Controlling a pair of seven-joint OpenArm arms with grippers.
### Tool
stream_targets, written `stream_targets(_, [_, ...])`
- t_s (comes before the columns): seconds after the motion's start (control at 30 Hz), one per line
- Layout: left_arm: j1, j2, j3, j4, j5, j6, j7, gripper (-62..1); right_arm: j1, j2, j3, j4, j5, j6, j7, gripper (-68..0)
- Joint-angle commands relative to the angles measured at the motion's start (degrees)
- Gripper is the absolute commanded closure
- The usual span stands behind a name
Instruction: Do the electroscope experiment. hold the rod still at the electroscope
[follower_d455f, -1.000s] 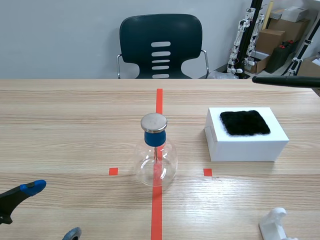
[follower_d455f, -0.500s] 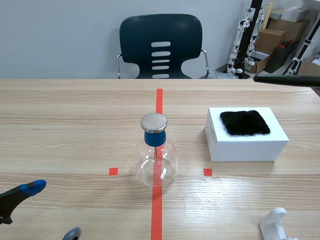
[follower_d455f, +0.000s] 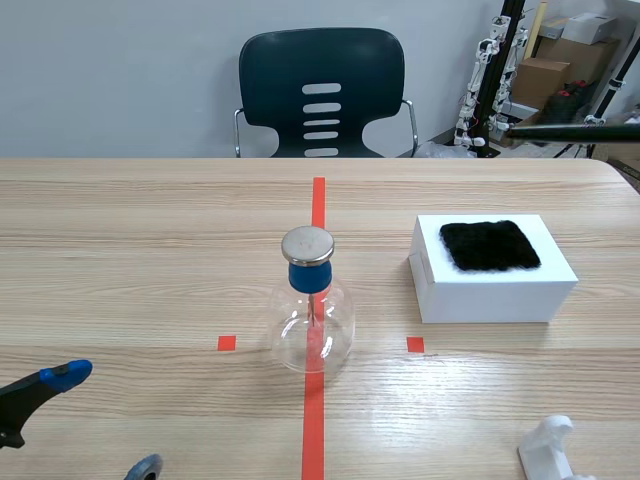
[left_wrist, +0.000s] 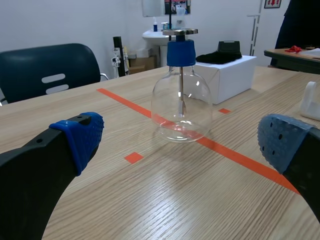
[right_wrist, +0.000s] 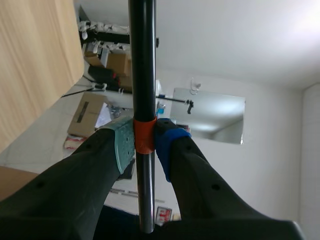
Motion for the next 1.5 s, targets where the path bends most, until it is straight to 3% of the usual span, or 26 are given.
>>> stream_targets(0.0, [-0.2, -0.4, -0.3, 0.8, -0.3, 0.0, -1.0, -62.3, 2.5, 3.0, -2.3, 1.4, -0.7, -0.8, -2.2, -1.3])
stream_targets(0.33, [-0.2, -0.4, -0.3, 0.8, -0.3, 0.0, -1.0, -62.3, 13.0, 14.5, -21.4, 1.4, -8.2, -0.9, -16.9, -1.3])
stream_targets(0.5, [-0.2, -0.4, -0.3, 0.8, -0.3, 0.0, -1.0, -62.3, 17.7, 15.6, -29.6, 1.4, -13.8, -0.8, -20.5, -1.3])
stream_targets(0.73, [-0.2, -0.4, -0.3, 0.8, -0.3, 0.0, -1.0, -62.3, 22.5, 15.6, -38.4, 0.9, -20.6, 1.5, -24.9, -1.3])
stream_targets(0.8, [-0.2, -0.4, -0.3, 0.8, -0.3, 0.0, -1.0, -62.3, 23.6, 15.6, -40.2, 0.6, -21.6, 3.2, -25.9, -1.3])
stream_targets(1.2, [-0.2, -0.4, -0.3, 0.8, -0.3, 0.0, -1.0, -62.3, 26.4, 15.3, -44.5, -1.3, -24.8, 7.0, -27.1, -1.3])
stream_targets(1.47, [-0.2, -0.4, -0.3, 0.8, -0.3, 0.0, -1.0, -62.3, 26.4, 15.3, -44.5, -1.3, -24.8, 7.2, -26.8, -1.3])
